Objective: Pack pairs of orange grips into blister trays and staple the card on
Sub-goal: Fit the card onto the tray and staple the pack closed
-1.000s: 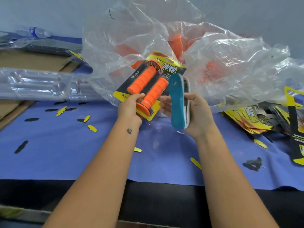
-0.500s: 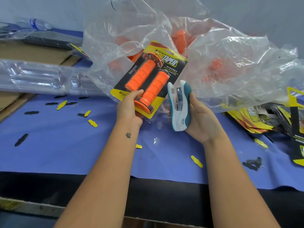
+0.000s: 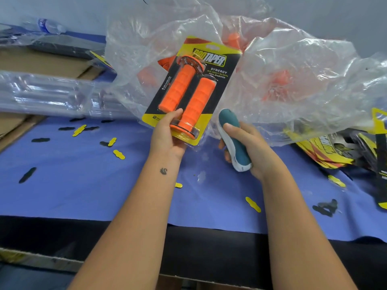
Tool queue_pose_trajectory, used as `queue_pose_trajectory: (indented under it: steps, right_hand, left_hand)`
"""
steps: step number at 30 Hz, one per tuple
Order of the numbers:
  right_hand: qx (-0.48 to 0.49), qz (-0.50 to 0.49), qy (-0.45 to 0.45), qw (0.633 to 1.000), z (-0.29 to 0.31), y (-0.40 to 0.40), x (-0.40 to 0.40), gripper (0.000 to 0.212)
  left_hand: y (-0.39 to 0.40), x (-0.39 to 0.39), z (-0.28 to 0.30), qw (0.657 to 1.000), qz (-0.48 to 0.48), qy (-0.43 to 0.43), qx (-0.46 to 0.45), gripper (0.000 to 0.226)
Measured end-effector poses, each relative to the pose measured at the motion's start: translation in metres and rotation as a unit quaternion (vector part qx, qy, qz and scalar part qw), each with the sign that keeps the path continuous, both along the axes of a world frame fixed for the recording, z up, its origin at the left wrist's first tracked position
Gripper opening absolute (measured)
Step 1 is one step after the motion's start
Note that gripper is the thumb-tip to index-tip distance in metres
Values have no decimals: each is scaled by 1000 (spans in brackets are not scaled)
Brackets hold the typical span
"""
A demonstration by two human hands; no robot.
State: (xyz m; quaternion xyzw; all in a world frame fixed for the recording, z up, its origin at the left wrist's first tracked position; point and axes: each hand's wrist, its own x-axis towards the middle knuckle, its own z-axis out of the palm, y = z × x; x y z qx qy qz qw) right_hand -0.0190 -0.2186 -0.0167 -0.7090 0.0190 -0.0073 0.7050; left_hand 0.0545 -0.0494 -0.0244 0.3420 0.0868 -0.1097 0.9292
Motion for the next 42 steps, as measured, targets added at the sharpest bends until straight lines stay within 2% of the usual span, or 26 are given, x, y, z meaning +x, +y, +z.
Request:
queue_pose_trajectory:
  steps: [3, 7, 9, 12, 15, 17, 20, 26, 34, 42]
  right_hand:
    - [25, 59, 2, 998, 1, 4, -2, 38]
    - [29, 112, -5, 993, 3, 7, -4, 51]
    - [6, 93, -14, 996, 2, 9, -2, 42]
    - [-1, 28, -25, 999, 0, 12, 1, 33]
    - [21, -24, -35, 999, 1, 11, 3, 38]
    - [13, -22, -24, 999, 2, 13, 4, 46]
    - [-18, 16, 12, 1000, 2, 18, 3, 54]
    - [-61, 82, 39, 994, 7, 24, -2, 44]
    - [-38, 78, 40, 995, 6, 28, 0, 48]
    - [-33, 94, 47, 994, 3, 35, 0, 46]
  left_hand:
    - [0, -1, 1, 999, -20, 7, -37, 3]
    - [0, -2, 3, 999, -35, 5, -39, 5]
    - [-2, -4, 5, 999, -50, -3, -15, 7]
    - [0, -3, 4, 995, -59, -27, 72, 8]
    - [4, 0, 2, 988, -56, -36, 136, 6]
    - [4, 2, 1, 986, -54, -37, 153, 7]
    - [6, 4, -2, 986, -50, -42, 151, 14]
    - [12, 4, -3, 985, -56, -55, 151, 24]
    - [15, 3, 4, 976, -61, -88, 187, 8]
    - [22, 2, 7, 983, -74, -36, 166, 8]
